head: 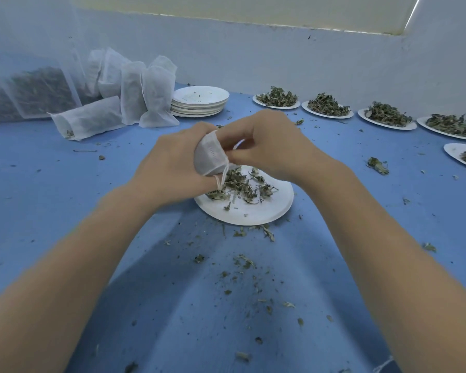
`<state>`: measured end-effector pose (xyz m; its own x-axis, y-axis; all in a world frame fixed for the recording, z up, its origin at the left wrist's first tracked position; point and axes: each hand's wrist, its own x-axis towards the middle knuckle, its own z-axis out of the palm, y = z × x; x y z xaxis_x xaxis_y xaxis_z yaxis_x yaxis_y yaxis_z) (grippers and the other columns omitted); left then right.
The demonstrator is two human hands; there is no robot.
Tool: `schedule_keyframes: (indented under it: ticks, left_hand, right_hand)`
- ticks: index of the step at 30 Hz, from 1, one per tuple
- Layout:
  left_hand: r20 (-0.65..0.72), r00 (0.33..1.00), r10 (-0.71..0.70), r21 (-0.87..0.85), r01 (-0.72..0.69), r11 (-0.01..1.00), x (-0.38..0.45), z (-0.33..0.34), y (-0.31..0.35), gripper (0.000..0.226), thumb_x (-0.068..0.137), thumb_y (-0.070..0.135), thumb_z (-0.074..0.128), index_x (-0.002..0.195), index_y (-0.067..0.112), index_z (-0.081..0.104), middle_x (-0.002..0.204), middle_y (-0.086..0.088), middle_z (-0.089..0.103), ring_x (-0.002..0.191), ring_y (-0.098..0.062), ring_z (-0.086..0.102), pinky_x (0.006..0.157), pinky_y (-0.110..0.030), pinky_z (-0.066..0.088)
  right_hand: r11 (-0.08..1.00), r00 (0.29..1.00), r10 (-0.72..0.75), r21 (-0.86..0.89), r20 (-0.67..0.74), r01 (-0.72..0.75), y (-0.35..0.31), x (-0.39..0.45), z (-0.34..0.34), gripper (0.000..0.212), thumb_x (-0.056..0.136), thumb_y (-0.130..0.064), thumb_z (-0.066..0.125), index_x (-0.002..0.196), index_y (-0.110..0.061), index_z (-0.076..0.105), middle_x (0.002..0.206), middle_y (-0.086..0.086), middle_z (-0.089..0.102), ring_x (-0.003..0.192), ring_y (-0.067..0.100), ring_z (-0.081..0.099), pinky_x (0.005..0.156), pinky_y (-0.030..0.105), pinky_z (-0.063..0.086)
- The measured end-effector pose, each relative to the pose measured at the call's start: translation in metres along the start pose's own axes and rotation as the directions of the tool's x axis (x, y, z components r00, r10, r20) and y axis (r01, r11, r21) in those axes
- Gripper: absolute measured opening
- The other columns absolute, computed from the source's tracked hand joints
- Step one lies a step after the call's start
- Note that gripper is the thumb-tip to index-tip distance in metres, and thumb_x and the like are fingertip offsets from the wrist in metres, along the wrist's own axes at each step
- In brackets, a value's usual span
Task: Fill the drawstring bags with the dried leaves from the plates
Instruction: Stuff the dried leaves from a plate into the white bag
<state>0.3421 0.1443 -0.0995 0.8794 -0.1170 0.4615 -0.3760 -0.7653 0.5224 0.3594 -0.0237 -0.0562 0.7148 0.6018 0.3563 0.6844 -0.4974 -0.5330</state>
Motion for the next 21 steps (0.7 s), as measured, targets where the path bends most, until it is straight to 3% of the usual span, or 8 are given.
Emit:
schedule_keyframes:
  ticks: [3,5,8,10,13,15,17,21]
  left_hand:
    - [0.011,1.0,-0.02,-0.01,0.02,1.0,-0.001,0.004,0.005,0.034,0.065,0.029,0.073,0.077,0.041,0.043,0.075,0.015,0.055,0.077,-0.013,0.053,0.061,-0.026,0.04]
    - [-0.009,0.998,-0.054,-0.034,0.054,0.998,0.0,0.006,0.007,0.027,0.067,0.024,0.072,0.076,0.034,0.049,0.075,0.016,0.057,0.075,-0.008,0.052,0.064,-0.023,0.04]
    - [-0.031,0.996,-0.085,-0.075,0.083,0.994,0.0,0.008,0.011,0.034,0.064,0.011,0.068,0.076,0.038,0.051,0.074,0.021,0.059,0.075,-0.004,0.052,0.066,-0.019,0.041]
    - [-0.011,0.998,-0.069,-0.074,0.068,0.995,-0.002,0.007,0.012,0.047,0.064,0.005,0.067,0.088,0.043,0.054,0.078,0.017,0.062,0.079,-0.009,0.056,0.069,-0.027,0.046]
    - [0.009,1.0,-0.014,-0.081,0.015,0.997,-0.003,0.002,0.009,0.057,0.06,0.011,0.077,0.109,0.034,0.057,0.079,0.022,0.059,0.081,-0.01,0.057,0.069,-0.028,0.046]
    - [0.025,1.0,0.002,-0.034,-0.001,0.999,-0.003,-0.002,0.003,0.06,0.059,0.026,0.08,0.111,0.036,0.054,0.081,0.028,0.055,0.082,-0.008,0.054,0.07,-0.027,0.043]
    - [0.057,0.998,0.0,0.037,-0.002,0.999,-0.003,-0.004,-0.004,0.058,0.06,0.028,0.077,0.11,0.038,0.05,0.079,0.025,0.053,0.081,-0.011,0.051,0.068,-0.028,0.041]
    - [0.042,0.999,-0.035,0.051,0.032,0.998,-0.001,-0.007,-0.015,0.048,0.063,0.022,0.072,0.102,0.039,0.049,0.076,0.017,0.054,0.078,-0.015,0.05,0.065,-0.028,0.037]
  right_hand:
    - [0.985,0.999,-0.038,-0.172,-0.036,0.031,-0.005,0.003,0.006,0.023,0.08,-0.006,0.065,0.09,-0.024,0.075,0.068,-0.015,0.064,0.06,-0.009,0.052,0.064,0.009,0.04]
    - [0.975,1.0,-0.009,-0.223,0.008,0.01,-0.009,0.005,0.012,0.019,0.083,-0.008,0.061,0.082,-0.023,0.073,0.057,-0.014,0.052,0.053,0.001,0.047,0.057,0.011,0.037]
    - [0.988,0.991,0.084,-0.141,0.104,-0.069,-0.011,0.005,0.021,0.038,0.083,0.0,0.053,0.06,-0.031,0.054,0.061,-0.014,0.045,0.056,0.002,0.043,0.052,0.01,0.035]
    - [0.994,0.977,0.107,-0.058,0.183,-0.098,-0.01,0.003,0.019,0.045,0.086,0.0,0.05,0.056,-0.033,0.046,0.057,-0.018,0.049,0.053,-0.005,0.046,0.049,0.008,0.034]
    - [0.996,0.965,0.084,0.003,0.248,-0.088,-0.009,0.0,0.012,0.038,0.089,-0.005,0.052,0.059,-0.028,0.05,0.046,-0.024,0.047,0.044,-0.004,0.042,0.045,0.007,0.031]
    - [0.996,0.98,0.072,0.032,0.184,-0.08,-0.008,0.0,0.009,0.023,0.087,-0.009,0.058,0.069,-0.021,0.065,0.052,-0.017,0.054,0.047,-0.001,0.04,0.049,0.013,0.033]
    - [0.991,0.995,0.087,0.101,0.041,-0.091,-0.004,0.001,0.008,0.011,0.082,-0.013,0.067,0.081,-0.021,0.074,0.067,-0.004,0.068,0.059,0.004,0.052,0.06,0.026,0.045]
    - [0.98,0.989,0.085,0.192,-0.124,-0.06,0.002,0.001,0.012,0.015,0.078,-0.017,0.074,0.081,-0.031,0.073,0.071,-0.018,0.07,0.076,-0.005,0.065,0.075,0.013,0.05]
